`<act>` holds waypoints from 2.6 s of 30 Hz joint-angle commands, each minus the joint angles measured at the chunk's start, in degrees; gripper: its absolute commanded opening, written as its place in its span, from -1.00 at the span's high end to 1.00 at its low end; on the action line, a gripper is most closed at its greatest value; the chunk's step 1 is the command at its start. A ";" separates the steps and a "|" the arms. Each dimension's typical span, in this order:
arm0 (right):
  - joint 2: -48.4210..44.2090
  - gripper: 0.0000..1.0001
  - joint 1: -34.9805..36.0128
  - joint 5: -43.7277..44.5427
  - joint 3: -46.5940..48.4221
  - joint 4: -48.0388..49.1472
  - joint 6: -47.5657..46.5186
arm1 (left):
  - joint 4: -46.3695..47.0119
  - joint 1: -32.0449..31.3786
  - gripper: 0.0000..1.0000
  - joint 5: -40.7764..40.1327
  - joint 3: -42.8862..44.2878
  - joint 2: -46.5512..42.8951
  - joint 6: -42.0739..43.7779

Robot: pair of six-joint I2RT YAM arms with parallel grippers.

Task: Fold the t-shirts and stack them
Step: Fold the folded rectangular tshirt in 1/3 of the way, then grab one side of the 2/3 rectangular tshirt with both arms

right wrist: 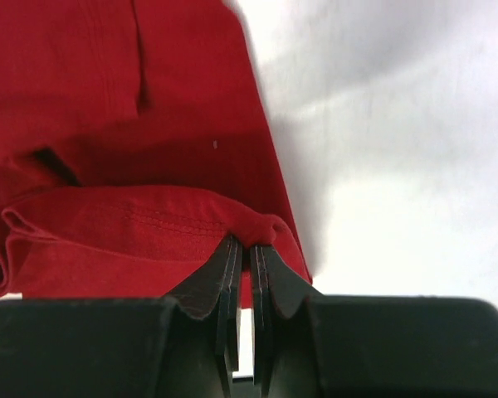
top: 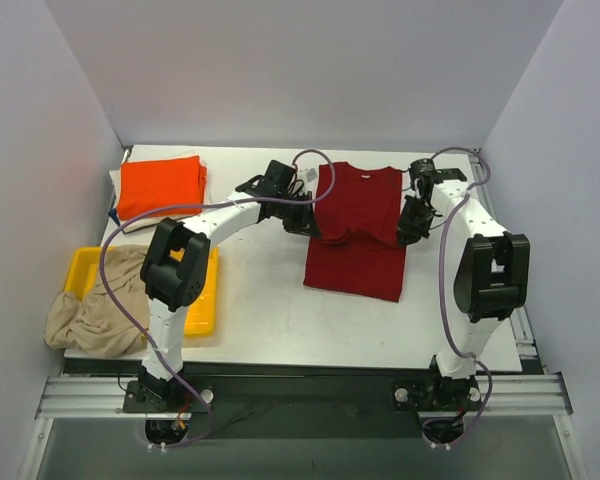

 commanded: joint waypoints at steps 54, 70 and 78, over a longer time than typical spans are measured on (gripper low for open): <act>-14.43 0.28 0.19 -6.78 -29.19 9.47 -1.57 | 9.73 -3.61 -0.13 -7.02 -25.84 -12.59 -5.34; -10.47 0.32 0.19 -6.87 -32.44 12.55 -1.66 | 6.48 -6.07 -0.10 -10.97 -24.70 -9.86 -5.61; -9.85 0.38 0.19 -7.13 -32.62 13.08 -1.57 | 5.77 -6.60 0.00 -11.77 -24.17 -8.46 -5.52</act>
